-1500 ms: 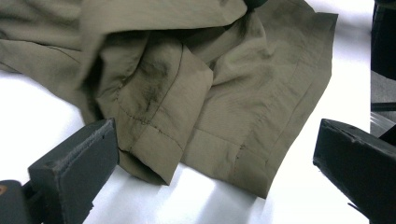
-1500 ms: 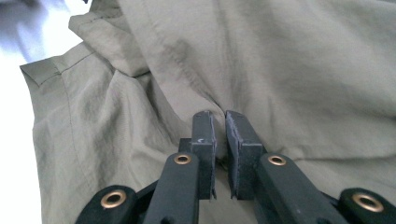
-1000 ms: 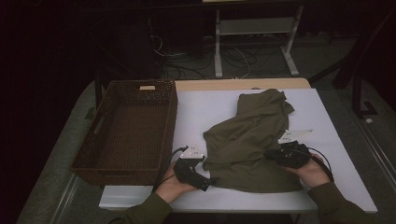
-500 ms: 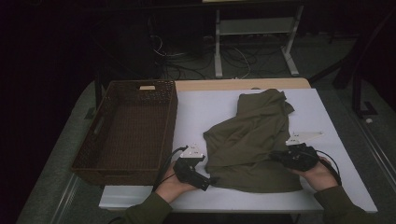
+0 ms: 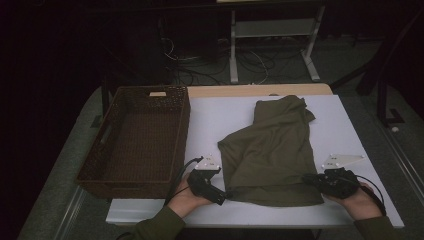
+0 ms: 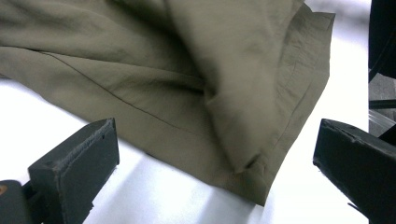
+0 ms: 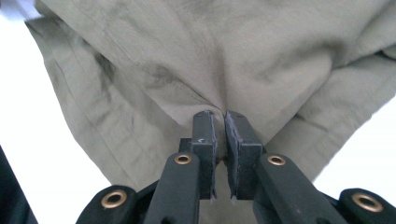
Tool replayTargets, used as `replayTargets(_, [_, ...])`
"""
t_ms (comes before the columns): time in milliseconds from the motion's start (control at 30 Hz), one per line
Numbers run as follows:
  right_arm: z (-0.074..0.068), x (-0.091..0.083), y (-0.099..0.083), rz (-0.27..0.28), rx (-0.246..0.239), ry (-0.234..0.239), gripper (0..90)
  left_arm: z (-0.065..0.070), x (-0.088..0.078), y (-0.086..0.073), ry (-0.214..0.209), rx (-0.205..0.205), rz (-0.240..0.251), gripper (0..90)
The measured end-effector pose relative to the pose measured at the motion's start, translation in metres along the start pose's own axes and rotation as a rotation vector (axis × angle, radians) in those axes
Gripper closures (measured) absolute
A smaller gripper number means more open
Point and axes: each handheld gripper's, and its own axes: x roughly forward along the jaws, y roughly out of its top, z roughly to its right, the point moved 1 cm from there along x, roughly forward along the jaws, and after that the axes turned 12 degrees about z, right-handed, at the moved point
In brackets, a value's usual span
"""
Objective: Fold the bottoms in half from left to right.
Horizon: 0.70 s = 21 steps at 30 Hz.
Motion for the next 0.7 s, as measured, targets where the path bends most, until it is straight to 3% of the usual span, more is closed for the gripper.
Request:
replayTargets(467, [0.013, -0.016, -0.023, -0.062, 0.043, -0.047, 82.1, 0.000, 0.000, 0.000, -0.002, 0.000, -0.001, 0.0])
replayTargets(700, [0.023, -0.024, -0.032, -0.067, 0.073, -0.086, 81.9, 0.000, -0.001, 0.002, 0.016, 0.006, 0.013, 7.2])
